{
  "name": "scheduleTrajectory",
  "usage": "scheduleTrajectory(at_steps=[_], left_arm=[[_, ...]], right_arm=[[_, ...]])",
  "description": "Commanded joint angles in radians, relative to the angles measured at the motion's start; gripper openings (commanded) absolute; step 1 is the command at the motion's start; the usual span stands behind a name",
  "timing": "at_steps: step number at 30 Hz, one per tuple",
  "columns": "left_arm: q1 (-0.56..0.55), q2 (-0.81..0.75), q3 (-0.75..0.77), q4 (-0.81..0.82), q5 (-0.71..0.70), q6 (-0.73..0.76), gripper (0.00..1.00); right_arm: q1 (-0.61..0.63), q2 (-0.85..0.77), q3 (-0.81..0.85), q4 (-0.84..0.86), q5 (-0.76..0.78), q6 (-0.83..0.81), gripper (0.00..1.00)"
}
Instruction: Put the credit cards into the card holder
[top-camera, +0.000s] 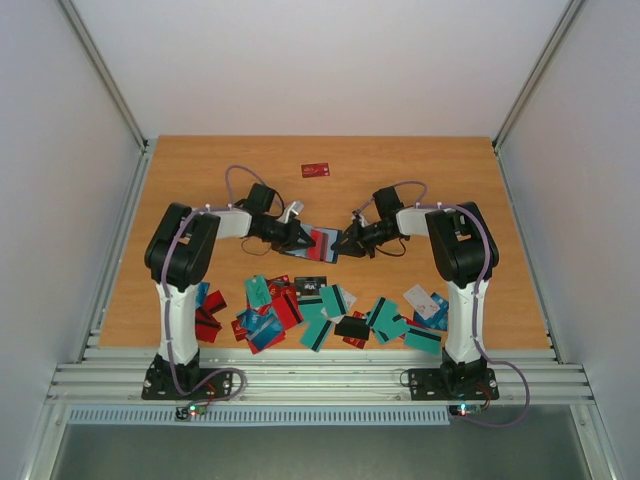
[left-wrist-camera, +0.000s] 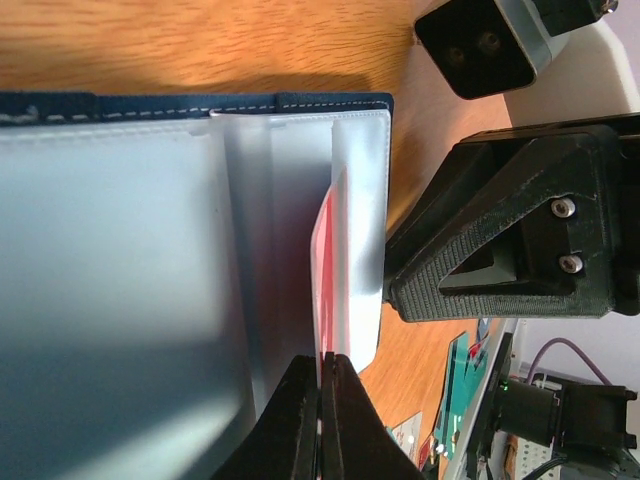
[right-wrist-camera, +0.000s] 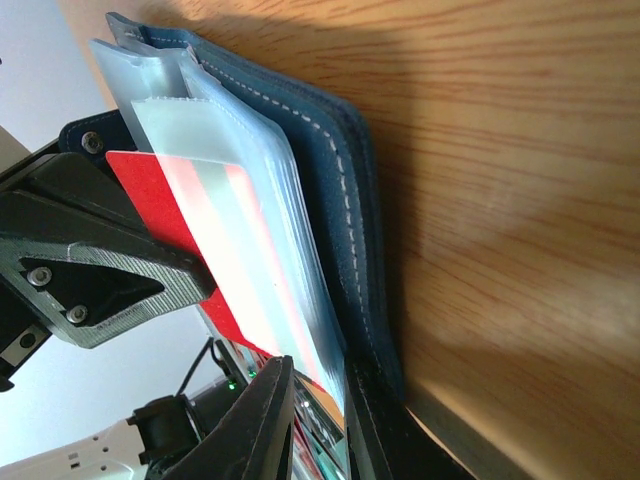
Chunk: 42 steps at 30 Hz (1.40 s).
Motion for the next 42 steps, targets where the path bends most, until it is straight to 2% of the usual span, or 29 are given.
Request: scheduleTrajectory(at_steps=[1,20,27,34,42], left_arm=[[-0.008,0.048,0.020,-0.014,-0.019,0.017,0.00],[-0.029,0.112,0.109,-0.045,-0.010,0.006,0.00],[-0.035,0.151,0.171,-0.167,0.034,0.088,0.00],[-0.035,0.189,0.236,-0.300,0.070,0.191,0.00],[-0.038,0.219,0.273,-0.323,0.106,0.201,0.00]], right_arm=[[0.029,0.070,-0.025,-0.101,0.109,-0.022,0.17],[0.029,0.081,0.002,-0.139,0.097,-0.054,0.20],[0.029,0.084,0.022,-0.163,0.098,-0.074,0.21],[0.029,0.088,0.044,-0.197,0.108,-0.101,0.26],[0.029,0.087,0.067,-0.222,0.115,-0.119,0.29]])
